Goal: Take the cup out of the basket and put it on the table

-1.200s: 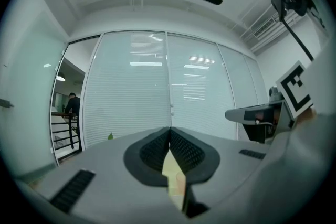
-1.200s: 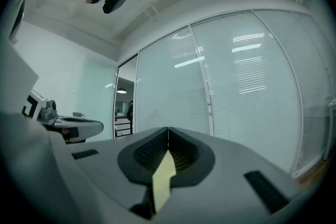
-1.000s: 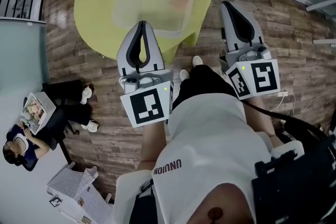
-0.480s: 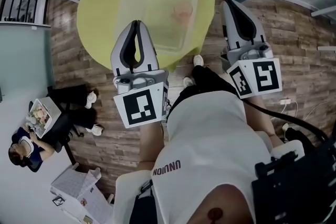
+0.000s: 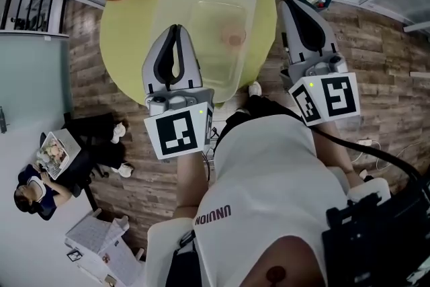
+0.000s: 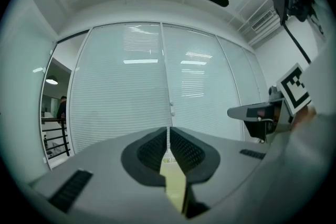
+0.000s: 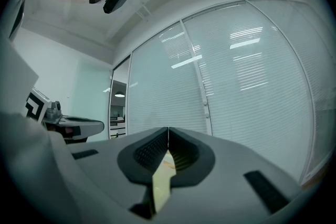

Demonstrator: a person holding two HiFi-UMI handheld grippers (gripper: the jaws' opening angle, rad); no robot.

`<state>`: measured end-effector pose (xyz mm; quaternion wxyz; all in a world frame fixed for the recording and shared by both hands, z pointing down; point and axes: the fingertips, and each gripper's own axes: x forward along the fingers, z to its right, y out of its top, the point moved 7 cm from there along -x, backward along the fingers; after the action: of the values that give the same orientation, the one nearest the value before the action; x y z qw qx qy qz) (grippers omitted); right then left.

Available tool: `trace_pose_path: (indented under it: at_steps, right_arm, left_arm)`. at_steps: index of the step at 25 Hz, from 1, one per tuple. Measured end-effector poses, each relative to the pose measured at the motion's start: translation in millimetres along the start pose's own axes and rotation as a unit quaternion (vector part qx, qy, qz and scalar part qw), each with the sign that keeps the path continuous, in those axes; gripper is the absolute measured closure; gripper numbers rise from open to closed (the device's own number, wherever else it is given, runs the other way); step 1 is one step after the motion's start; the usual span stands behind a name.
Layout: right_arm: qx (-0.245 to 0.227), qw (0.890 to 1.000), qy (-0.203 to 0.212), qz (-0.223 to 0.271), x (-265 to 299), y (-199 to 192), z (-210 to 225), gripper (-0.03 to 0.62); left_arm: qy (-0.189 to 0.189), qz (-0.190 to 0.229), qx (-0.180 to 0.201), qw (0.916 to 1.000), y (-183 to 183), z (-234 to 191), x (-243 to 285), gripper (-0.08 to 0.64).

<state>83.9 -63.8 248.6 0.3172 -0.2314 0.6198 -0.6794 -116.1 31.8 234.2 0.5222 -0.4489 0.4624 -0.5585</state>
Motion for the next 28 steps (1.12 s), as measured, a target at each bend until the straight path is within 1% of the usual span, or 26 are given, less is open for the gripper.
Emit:
trace_pose_path:
  at_steps: [4,6,7,9,12,14,16,21,24,28]
  right_arm:
    - [0.004,1.000,0.005,-0.005,7.2,-2.3,15.0,0.572]
    - [0.008,1.000,0.005,-0.008,9.8,-5.1,17.4,0.572]
    - [0.010,1.000,0.005,-0.010,10.7,-6.5,17.1,0.572]
    - [0.012,1.000,0.005,-0.014,11.1,-8.9,15.8,0.572]
    - [0.017,1.000,-0.002,-0.019,11.3,-11.6,17.1,0.572]
    - [0.021,1.000,-0.010,-0.020,11.5,-13.1,19.5,0.572]
    - [0.024,0.999,-0.017,-0.022,12.5,-13.7,20.8,0.572]
    - [0.026,0.999,-0.028,-0.025,20.4,-14.3,15.1,0.572]
    - [0.026,0.999,-0.034,-0.029,25.5,-16.1,12.8,0.572]
    - [0.022,0.998,-0.041,-0.032,32.2,-18.2,10.3,0.572]
  left_arm:
    - [-0.004,-0.016,-0.006,0.9998,-3.1,8.2,20.4,0.545]
    - [-0.006,-0.021,0.002,0.9998,-7.3,6.1,26.3,0.539]
    - [-0.009,-0.025,0.009,0.9996,-10.7,3.6,28.4,0.522]
    - [-0.020,-0.035,0.020,0.9990,-18.7,-1.2,32.4,0.490]
    - [-0.037,-0.050,0.019,0.9979,-26.4,-4.7,40.3,0.489]
    - [-0.050,-0.061,0.026,0.9965,-30.9,-4.0,46.2,0.489]
    - [-0.069,-0.074,0.027,0.9946,-36.6,-2.8,52.7,0.489]
    - [-0.111,-0.105,0.007,0.9882,-54.8,-7.0,69.5,0.489]
    - [-0.136,-0.123,0.007,0.9831,-66.6,-7.7,79.4,0.489]
    - [-0.168,-0.149,0.016,0.9744,-83.8,-4.5,91.3,0.489]
